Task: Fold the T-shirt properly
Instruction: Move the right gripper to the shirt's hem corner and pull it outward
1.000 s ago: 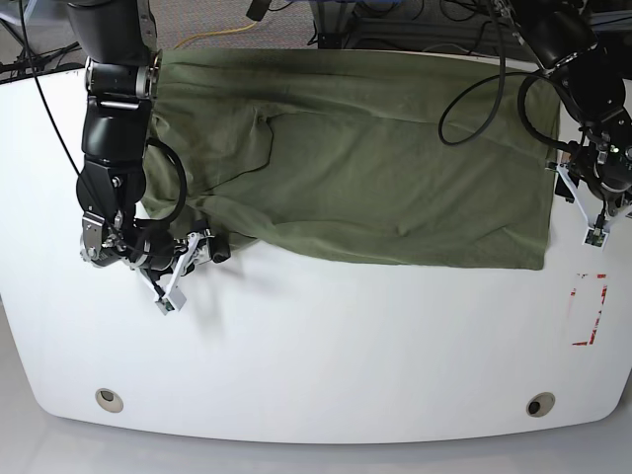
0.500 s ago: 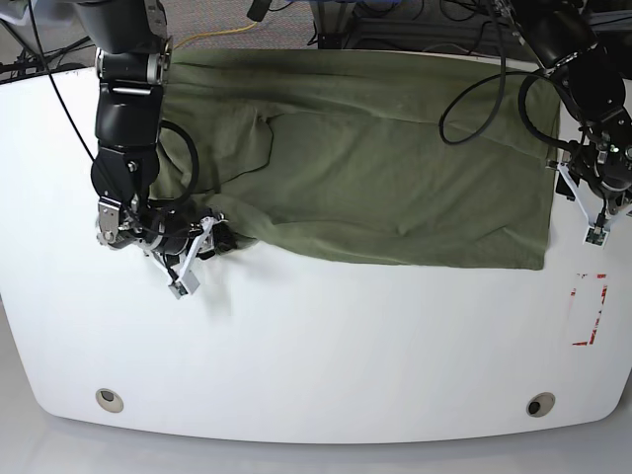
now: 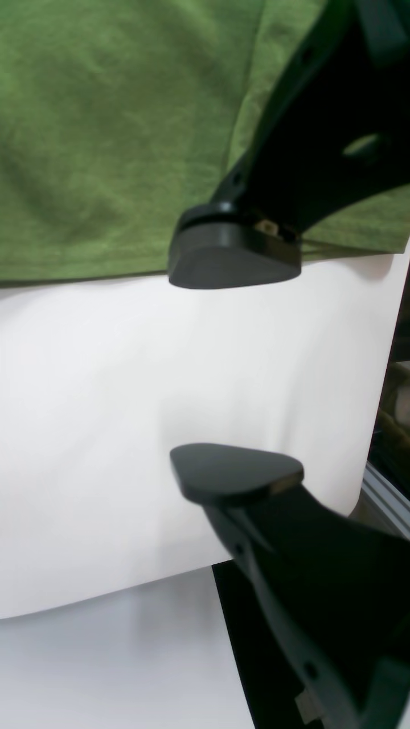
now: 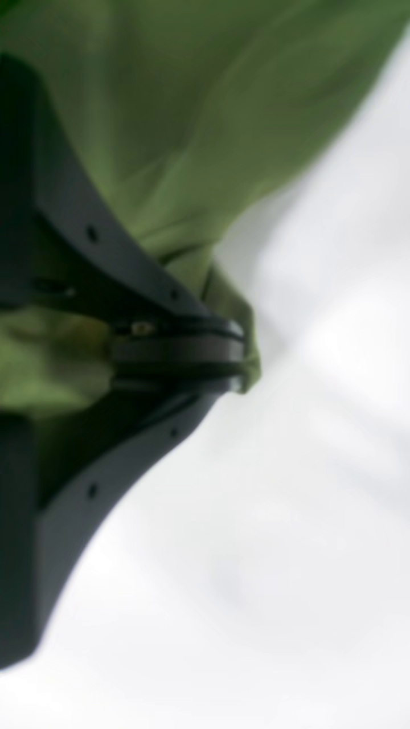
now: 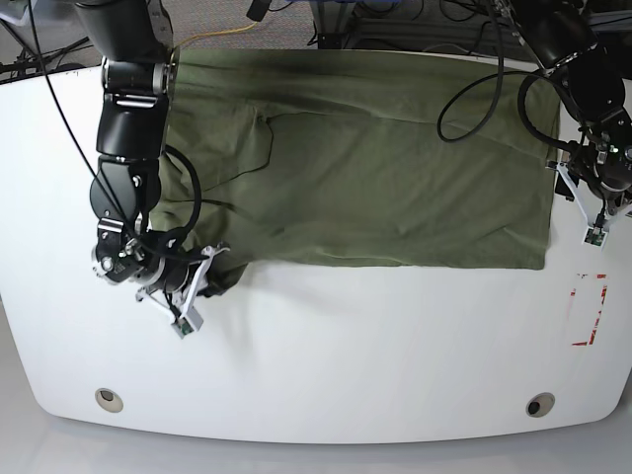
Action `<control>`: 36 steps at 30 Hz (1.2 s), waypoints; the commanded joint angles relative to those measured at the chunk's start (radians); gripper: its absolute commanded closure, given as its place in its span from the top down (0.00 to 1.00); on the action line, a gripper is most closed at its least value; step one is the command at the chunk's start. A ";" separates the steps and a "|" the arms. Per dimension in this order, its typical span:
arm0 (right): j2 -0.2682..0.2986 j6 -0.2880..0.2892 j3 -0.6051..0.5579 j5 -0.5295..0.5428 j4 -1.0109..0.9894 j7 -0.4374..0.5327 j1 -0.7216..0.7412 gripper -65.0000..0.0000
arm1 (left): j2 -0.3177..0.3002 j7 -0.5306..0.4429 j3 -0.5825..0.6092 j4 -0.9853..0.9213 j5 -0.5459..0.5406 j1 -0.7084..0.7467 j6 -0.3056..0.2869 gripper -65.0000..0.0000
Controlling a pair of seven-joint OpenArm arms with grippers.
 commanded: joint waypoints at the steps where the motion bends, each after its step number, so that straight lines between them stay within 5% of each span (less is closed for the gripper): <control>1: 0.011 0.001 0.002 0.017 0.020 0.020 0.052 0.00 | -0.018 -0.010 -0.002 0.015 0.000 -0.012 0.002 0.61; 5: 0.008 0.001 0.002 0.017 0.018 0.020 0.100 0.09 | -0.016 -0.010 -0.002 0.015 0.000 -0.012 0.002 0.61; 11: 0.002 0.001 0.002 0.017 0.018 0.021 0.152 0.63 | -0.016 -0.010 -0.002 0.015 0.000 -0.011 0.002 0.61; 15: 0.014 0.001 0.006 0.017 0.023 0.014 0.152 0.86 | -0.016 -0.010 -0.003 0.016 0.000 -0.011 0.002 0.61; 21: 0.094 0.001 0.023 0.028 0.026 -0.015 0.092 0.78 | -0.018 -0.010 -0.017 0.023 -0.003 -0.026 0.002 0.61; 26: 0.105 0.001 0.155 0.028 0.020 -0.015 0.014 0.69 | -0.013 -0.010 -0.120 0.013 -0.003 -0.092 0.002 0.61; 36: 0.097 0.001 0.187 0.028 -0.071 0.006 -0.054 0.74 | 0.005 -0.004 -0.213 -0.054 -0.001 -0.193 0.002 0.62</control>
